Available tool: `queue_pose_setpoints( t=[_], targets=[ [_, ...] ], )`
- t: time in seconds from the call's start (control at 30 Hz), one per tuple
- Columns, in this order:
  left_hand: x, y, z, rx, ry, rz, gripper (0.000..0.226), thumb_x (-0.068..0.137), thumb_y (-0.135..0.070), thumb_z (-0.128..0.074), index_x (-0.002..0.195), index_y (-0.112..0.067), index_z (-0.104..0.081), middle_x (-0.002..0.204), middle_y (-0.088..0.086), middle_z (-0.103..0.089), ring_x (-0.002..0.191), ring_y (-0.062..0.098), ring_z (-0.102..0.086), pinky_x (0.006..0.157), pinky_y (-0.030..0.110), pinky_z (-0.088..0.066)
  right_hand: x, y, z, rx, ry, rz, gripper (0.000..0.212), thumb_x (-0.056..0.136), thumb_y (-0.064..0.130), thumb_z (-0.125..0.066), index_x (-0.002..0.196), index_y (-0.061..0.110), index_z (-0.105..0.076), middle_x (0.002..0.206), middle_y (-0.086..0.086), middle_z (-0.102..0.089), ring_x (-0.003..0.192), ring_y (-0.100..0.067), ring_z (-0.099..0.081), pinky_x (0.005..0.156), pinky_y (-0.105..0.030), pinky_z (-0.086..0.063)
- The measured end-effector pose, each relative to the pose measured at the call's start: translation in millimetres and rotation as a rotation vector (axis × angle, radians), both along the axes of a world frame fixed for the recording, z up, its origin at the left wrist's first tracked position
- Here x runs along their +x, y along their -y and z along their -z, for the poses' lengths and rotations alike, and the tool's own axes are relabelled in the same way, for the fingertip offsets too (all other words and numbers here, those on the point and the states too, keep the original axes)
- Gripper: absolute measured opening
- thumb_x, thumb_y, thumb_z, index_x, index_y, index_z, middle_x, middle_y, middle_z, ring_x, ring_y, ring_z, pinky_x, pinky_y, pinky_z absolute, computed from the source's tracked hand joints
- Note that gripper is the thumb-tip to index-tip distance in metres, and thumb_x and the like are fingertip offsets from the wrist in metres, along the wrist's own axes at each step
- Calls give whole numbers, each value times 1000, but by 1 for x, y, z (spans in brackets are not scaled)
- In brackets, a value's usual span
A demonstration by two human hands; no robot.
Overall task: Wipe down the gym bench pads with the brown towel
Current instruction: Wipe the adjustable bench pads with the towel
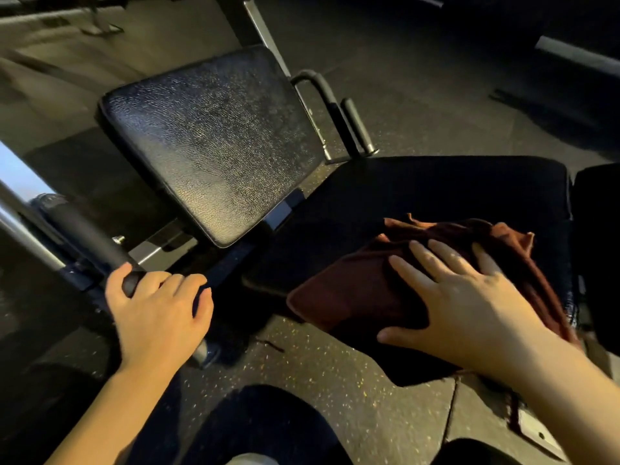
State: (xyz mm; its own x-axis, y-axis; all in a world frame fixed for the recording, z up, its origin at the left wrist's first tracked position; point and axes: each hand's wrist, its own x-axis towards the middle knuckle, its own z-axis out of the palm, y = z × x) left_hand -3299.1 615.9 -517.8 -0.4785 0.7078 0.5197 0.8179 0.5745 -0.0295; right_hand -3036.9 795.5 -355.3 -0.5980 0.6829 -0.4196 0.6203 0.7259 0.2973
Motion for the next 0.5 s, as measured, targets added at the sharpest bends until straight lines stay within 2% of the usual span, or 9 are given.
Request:
queue_pose_setpoints(
  t=[0.07,0.13,0.27,0.37,0.5],
  targets=[
    [2,-3,1,16,-6,-15,36,95,-30,-44,89,-12,-74,69,3,-65,86,29,-65,110,55,-21,-16,6,14,37,-13,-10,113,72,92,-33,156,27,8,165,-8,10,151,-29,8,116,-64,-1],
    [2,-5,1,29,-8,-13,34,95,-28,-45,83,-12,-73,67,2,-64,84,28,-65,109,55,-23,-37,10,32,50,-20,-51,114,77,85,-43,156,19,6,164,-15,7,150,-36,5,112,-72,-1],
    [2,-5,1,22,-6,16,27,92,-24,-51,76,-14,-71,65,0,-62,81,26,-63,106,55,-25,-81,12,67,-27,-48,-196,97,90,72,-41,158,17,2,164,-16,2,151,-37,2,111,-73,1],
    [4,3,0,-23,40,84,27,90,-30,-50,83,-21,-75,73,-6,-67,85,22,-64,108,52,-22,-102,14,84,-72,-53,-296,80,98,60,-35,158,20,1,165,-13,3,151,-34,3,112,-70,3],
    [-17,10,-22,187,137,166,28,90,-32,-51,92,-19,-75,90,-4,-70,89,21,-65,93,41,-35,-112,17,88,-149,-97,-326,62,104,49,-29,157,27,-8,166,-5,-3,152,-28,1,117,-62,4]
  ],
)
